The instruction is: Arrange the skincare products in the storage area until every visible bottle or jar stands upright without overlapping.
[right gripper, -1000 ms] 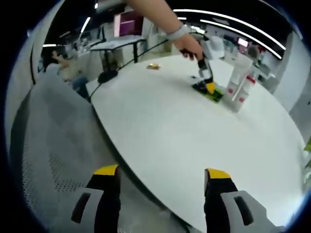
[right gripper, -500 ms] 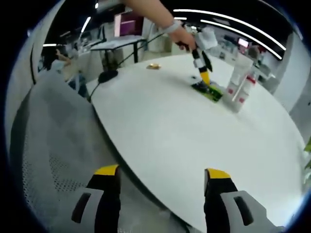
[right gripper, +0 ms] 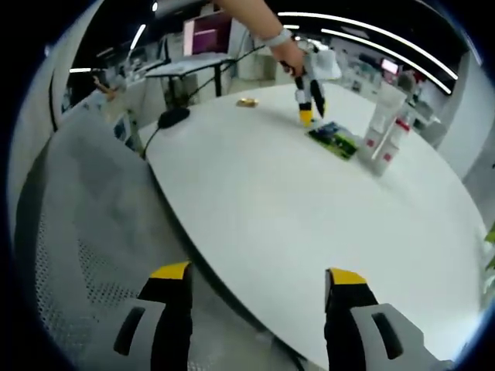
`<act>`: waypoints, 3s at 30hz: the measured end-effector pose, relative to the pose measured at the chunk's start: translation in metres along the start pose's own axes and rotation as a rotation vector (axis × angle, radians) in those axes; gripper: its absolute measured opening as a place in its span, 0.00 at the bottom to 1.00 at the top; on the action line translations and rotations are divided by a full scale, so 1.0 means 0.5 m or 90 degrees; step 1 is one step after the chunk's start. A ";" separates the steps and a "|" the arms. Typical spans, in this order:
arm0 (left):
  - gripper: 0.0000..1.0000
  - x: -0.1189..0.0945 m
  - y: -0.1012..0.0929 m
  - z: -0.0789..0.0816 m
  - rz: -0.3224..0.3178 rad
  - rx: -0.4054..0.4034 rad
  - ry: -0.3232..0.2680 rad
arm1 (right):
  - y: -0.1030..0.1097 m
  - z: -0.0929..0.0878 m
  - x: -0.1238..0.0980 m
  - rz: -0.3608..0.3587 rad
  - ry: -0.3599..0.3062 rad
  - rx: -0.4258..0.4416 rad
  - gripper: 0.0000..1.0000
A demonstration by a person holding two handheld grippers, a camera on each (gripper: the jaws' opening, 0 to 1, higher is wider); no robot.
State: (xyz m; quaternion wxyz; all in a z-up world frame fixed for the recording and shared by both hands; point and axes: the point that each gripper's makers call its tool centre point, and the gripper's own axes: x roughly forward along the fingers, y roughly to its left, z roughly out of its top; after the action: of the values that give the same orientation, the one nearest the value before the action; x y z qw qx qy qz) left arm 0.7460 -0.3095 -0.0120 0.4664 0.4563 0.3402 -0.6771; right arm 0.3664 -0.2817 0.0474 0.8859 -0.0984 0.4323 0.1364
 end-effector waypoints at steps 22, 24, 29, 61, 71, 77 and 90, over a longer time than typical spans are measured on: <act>0.25 -0.020 -0.052 -0.032 0.038 -0.027 0.022 | -0.002 0.005 -0.002 -0.004 -0.009 -0.006 0.69; 0.25 -0.024 -0.067 -0.042 0.040 -0.027 0.028 | -0.002 0.006 -0.002 -0.004 -0.009 -0.006 0.69; 0.24 -0.055 -0.118 -0.058 0.056 -0.049 0.019 | -0.002 0.012 -0.004 -0.006 -0.019 -0.007 0.70; 0.05 -0.228 -0.646 0.110 0.100 -0.109 -0.281 | 0.030 0.254 -0.148 0.189 -0.297 0.037 0.21; 0.05 -0.252 -0.694 0.147 0.094 -0.098 -0.317 | 0.072 0.235 -0.130 0.222 -0.249 -0.020 0.06; 0.04 -0.259 -0.714 0.154 0.089 -0.057 -0.315 | 0.086 0.236 -0.130 0.224 -0.240 -0.051 0.07; 0.06 -0.254 -0.751 0.147 0.044 0.028 -0.302 | 0.123 0.213 -0.139 0.277 -0.217 -0.111 0.00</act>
State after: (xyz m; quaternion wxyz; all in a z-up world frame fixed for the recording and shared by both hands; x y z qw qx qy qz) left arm 0.3887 -0.2087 0.1457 0.5461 0.3061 0.1903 -0.7562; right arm 0.3839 -0.2033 0.1636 0.8837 -0.0551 0.2751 0.3746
